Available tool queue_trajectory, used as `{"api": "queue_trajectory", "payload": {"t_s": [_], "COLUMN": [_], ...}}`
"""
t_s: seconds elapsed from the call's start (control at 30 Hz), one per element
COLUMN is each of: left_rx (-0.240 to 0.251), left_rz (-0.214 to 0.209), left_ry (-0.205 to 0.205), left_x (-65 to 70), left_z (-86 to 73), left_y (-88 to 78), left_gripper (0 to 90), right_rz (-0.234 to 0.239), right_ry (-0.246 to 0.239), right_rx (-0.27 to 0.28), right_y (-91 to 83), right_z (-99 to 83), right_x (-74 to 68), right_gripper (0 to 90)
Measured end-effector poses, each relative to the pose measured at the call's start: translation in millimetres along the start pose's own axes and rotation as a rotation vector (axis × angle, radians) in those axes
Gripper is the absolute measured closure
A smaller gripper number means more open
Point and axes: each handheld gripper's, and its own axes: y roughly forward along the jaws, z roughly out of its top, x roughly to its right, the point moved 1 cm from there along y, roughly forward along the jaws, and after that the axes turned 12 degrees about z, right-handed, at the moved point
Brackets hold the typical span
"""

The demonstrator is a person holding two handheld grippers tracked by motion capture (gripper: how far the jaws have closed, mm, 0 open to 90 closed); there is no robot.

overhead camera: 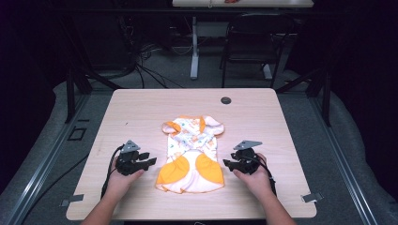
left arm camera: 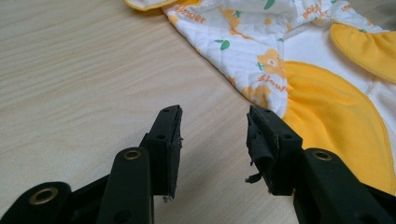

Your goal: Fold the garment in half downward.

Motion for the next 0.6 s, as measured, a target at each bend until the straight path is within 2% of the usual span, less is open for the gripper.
{"api": "queue_trajectory", "payload": {"t_s": [0.2,0.23,0.3,0.33,0.43,0.53,0.6], "left_rx": [-0.016,-0.022,-0.019,-0.020,-0.028,-0.033,-0.045], "left_rz": [-0.008,-0.014,-0.014,-0.016,-0.010,-0.019,-0.017], "left_ry": [0.001,0.008,0.012,0.002,0.016,0.021,0.044], "left_x": [-0.3,-0.7,-0.6,-0.2,0.7,1.9,3.3], "left_z": [4.9,9.6,11.8,14.1,18.9,24.7,30.8], "left_y": [4.0,5.0,5.4,6.0,7.0,8.6,8.7], "left_gripper": [58.1,58.5,59.1,59.1,59.3,59.8,60.4], "right_rz": [0.015,0.019,0.017,0.017,0.028,0.027,0.025], "right_ry": [0.002,0.005,0.009,0.009,0.010,-0.008,-0.023], "right_rx": [-0.020,-0.034,-0.053,-0.053,-0.050,-0.059,-0.065], "right_y": [-1.1,-0.4,0.9,0.9,0.5,-0.4,-0.8], "right_z": [3.1,3.3,5.5,5.5,12.1,19.0,24.5], "right_x": [0.6,1.4,3.0,3.0,2.7,0.6,-0.9], "right_gripper": [62.1,65.1,65.2,65.2,66.2,66.9,67.4]}}
